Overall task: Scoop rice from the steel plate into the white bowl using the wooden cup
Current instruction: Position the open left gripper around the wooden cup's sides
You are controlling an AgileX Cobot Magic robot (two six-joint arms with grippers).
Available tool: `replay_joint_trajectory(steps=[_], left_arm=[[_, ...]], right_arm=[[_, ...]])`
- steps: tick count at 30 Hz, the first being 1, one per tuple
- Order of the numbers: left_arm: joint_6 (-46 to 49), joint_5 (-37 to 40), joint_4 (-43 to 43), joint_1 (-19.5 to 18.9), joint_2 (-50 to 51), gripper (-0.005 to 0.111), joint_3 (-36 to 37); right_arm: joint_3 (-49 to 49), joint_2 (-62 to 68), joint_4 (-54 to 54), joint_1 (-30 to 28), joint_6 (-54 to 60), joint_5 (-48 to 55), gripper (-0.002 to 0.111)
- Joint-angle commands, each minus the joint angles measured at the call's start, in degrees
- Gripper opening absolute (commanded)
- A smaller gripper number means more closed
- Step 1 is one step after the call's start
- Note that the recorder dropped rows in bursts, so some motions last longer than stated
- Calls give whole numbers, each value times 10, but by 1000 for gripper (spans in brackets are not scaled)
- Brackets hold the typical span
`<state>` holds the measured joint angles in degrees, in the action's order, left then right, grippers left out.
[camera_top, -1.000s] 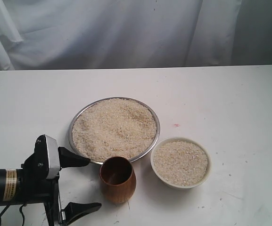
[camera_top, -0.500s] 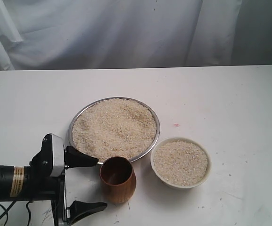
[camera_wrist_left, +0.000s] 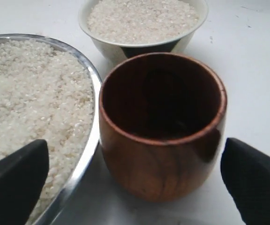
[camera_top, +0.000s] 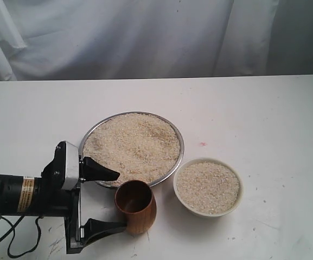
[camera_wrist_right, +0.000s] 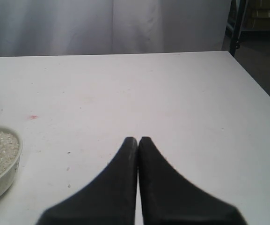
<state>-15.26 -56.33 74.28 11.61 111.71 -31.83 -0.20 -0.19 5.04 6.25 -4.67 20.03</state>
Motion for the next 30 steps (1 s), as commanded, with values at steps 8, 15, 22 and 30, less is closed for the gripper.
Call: replay_joint_trajectory(steps=[8, 15, 22, 30], left_arm=[[-26, -4, 30, 4, 11, 92, -5], [-22, -6, 30, 4, 15, 92, -6], [-57, -21, 85, 4, 22, 92, -38], [-57, -22, 95, 4, 35, 92, -56]], right_arm=[[2, 2, 0, 0, 0, -2, 0], [2, 2, 0, 0, 0, -2, 0], [2, 2, 0, 0, 0, -2, 0], [2, 2, 0, 0, 0, -2, 0]])
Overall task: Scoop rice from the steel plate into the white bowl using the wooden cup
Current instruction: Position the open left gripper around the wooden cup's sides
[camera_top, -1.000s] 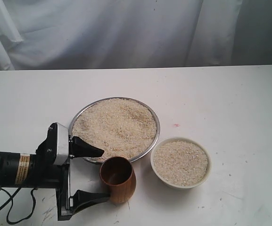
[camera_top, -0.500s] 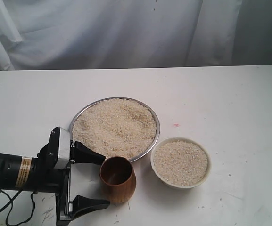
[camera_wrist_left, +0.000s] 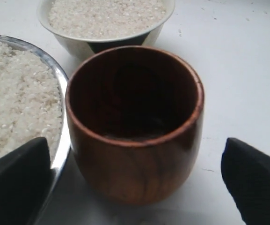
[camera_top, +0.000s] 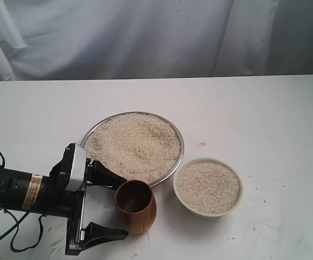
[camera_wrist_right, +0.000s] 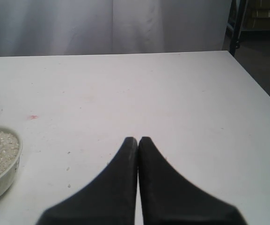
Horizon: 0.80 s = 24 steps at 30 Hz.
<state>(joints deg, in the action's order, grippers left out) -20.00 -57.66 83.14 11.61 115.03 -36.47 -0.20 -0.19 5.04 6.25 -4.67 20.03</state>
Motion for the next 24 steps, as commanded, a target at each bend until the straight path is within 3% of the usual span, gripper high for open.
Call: replay_joint_trajectory(steps=[1, 24], left_arm=[[-9, -10, 6, 4, 2, 92, -12], [-8, -12, -4, 4, 3, 92, -12]], right_arm=[[2, 2, 0, 0, 0, -2, 0], [2, 2, 0, 0, 0, -2, 0]])
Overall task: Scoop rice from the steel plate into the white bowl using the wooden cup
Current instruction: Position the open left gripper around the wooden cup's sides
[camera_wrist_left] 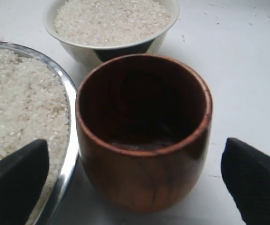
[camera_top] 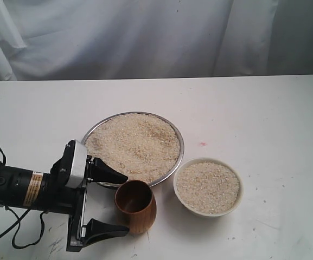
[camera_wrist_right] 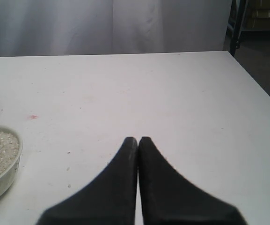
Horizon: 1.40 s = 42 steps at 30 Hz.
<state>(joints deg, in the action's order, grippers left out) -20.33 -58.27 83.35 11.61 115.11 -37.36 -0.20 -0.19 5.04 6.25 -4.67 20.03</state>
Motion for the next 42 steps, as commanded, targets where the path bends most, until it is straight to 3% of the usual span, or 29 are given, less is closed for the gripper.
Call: replay_joint_trajectory(steps=[1, 42], left_arm=[[-1, -9, -8, 4, 2, 92, -3], [13, -12, -35, 4, 3, 92, -3]], right_arm=[[2, 2, 0, 0, 0, -2, 0], [2, 2, 0, 0, 0, -2, 0]])
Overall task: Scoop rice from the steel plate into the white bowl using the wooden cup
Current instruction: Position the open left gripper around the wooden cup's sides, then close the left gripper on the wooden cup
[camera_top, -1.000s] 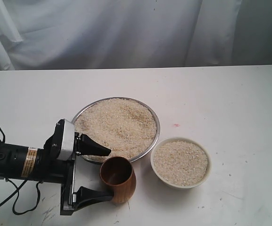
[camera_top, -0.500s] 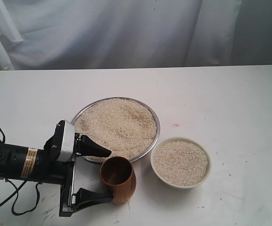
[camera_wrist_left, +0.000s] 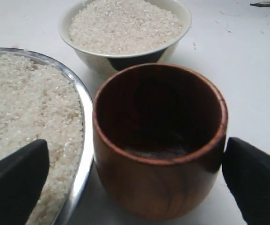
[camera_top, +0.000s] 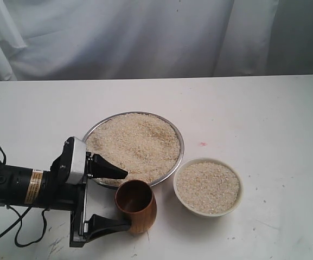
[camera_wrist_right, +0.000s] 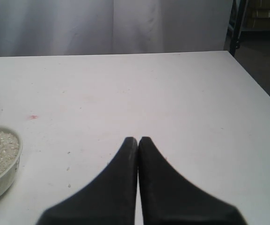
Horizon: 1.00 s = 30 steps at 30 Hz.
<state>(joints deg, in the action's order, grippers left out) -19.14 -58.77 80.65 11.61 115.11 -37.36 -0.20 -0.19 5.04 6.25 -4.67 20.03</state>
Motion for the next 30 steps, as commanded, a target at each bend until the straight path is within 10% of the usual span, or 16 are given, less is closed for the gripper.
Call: replay_joint_trajectory(steps=[1, 30], left_arm=[[4, -8, -2, 4, 3, 92, -3], [43, -50, 103, 4, 42, 83, -43]], right_arm=[[2, 2, 0, 0, 0, -2, 0], [2, 2, 0, 0, 0, -2, 0]])
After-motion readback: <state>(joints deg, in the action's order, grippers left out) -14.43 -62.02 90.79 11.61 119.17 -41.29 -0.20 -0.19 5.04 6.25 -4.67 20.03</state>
